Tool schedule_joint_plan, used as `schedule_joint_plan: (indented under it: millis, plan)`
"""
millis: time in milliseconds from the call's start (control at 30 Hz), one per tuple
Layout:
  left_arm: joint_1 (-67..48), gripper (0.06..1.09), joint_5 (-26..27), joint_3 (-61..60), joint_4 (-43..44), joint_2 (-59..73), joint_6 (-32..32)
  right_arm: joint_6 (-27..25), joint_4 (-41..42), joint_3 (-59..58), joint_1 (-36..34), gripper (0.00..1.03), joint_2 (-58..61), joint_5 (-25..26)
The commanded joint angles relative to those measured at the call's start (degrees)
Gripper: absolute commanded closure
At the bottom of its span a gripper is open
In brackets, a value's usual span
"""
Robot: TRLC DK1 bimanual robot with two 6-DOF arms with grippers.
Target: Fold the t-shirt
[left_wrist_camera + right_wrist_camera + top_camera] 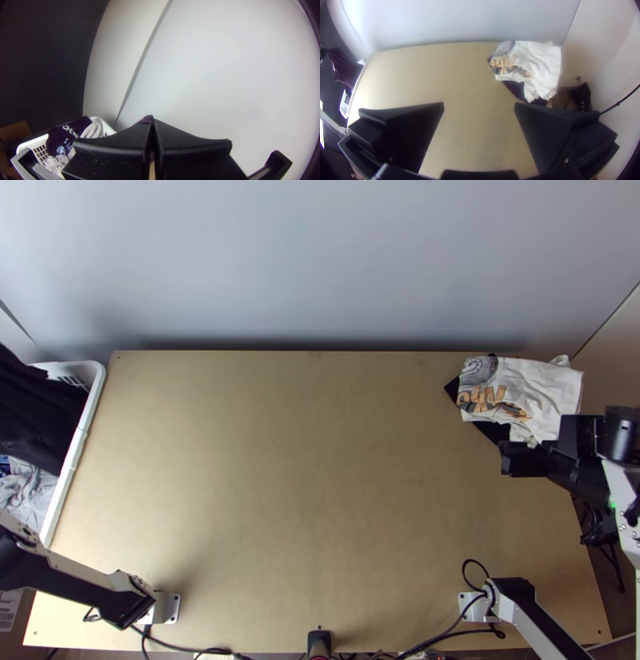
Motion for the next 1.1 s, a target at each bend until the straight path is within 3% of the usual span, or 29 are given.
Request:
schedule_joint_plan:
  millis: [0, 200, 433, 667, 1067]
  plan:
    - [-4.26, 1.05, 2.83, 9.70, 0.53, -6.35, -0.40, -0.11, -0.22, 0.56, 0.13, 0.04, -1.95, 0.00]
    - [-13.40, 1.05, 2.83, 9.35, 5.36, -14.35, 0.83, -0.90, -0.13, -0.67, 0.13, 0.04, -3.71, 0.17]
    - [-36.07, 1.05, 2.65, 7.06, 5.36, -20.24, 2.76, -1.61, -0.13, -0.94, 0.13, 0.04, -4.06, 0.26]
    - [-59.28, 1.05, -1.65, 6.53, 0.35, -19.71, 2.85, -1.43, -0.22, -0.58, -0.84, 0.04, -4.23, 0.17]
    - [-85.73, 1.05, -10.44, 2.67, -2.02, -13.56, 5.14, -1.61, -0.48, -0.50, -2.42, 0.04, -5.11, 0.08]
